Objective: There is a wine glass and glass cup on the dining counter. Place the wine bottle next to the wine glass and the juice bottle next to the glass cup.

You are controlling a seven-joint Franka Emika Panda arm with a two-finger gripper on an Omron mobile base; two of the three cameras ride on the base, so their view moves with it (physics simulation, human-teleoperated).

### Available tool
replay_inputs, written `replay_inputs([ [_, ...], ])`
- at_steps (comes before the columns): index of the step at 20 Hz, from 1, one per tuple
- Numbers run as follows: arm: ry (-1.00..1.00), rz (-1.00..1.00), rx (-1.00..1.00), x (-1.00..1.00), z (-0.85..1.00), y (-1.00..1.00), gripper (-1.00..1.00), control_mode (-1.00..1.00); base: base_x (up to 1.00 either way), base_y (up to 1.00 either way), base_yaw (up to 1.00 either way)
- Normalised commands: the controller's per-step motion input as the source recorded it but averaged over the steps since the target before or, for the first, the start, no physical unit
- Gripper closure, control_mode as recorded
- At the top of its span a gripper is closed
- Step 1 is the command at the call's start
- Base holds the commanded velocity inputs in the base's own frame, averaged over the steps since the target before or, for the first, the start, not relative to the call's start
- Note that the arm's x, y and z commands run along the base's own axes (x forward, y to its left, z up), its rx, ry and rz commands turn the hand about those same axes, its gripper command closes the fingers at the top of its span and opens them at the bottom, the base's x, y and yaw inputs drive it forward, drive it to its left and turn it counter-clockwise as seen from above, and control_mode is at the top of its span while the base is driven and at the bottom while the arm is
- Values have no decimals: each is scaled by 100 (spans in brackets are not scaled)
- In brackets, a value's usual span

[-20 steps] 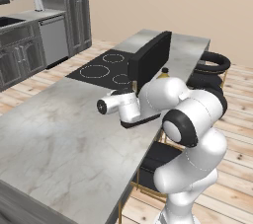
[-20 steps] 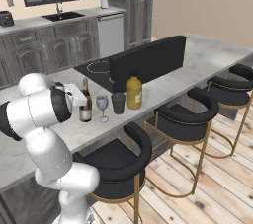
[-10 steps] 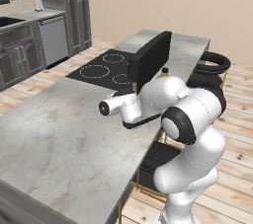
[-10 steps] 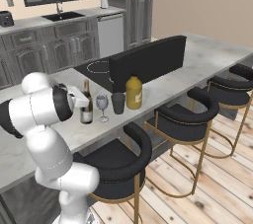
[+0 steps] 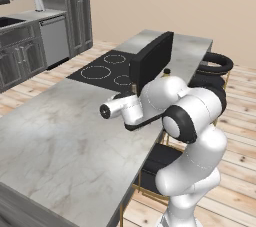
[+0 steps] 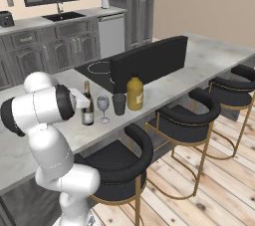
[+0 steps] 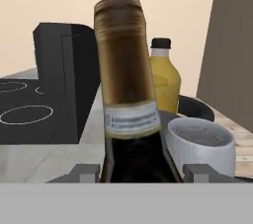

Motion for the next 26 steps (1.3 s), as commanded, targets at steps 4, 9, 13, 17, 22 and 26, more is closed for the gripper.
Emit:
replay_inputs([
  [4,-15,0,3,-11,-36,0,100,-100,0,0,0],
  [9,-16,0,4,-17,-40,0,100,-100,0,0,0],
  [13,-18,0,7,-16,-39,0,100,-100,0,0,0],
  [17,-17,0,12,-12,-38,0,100,-100,0,0,0],
  [22,-18,0,14,-14,-40,-2,100,-100,0,0,0],
  [26,-18,0,13,-17,-43,-5,100,-100,0,0,0],
])
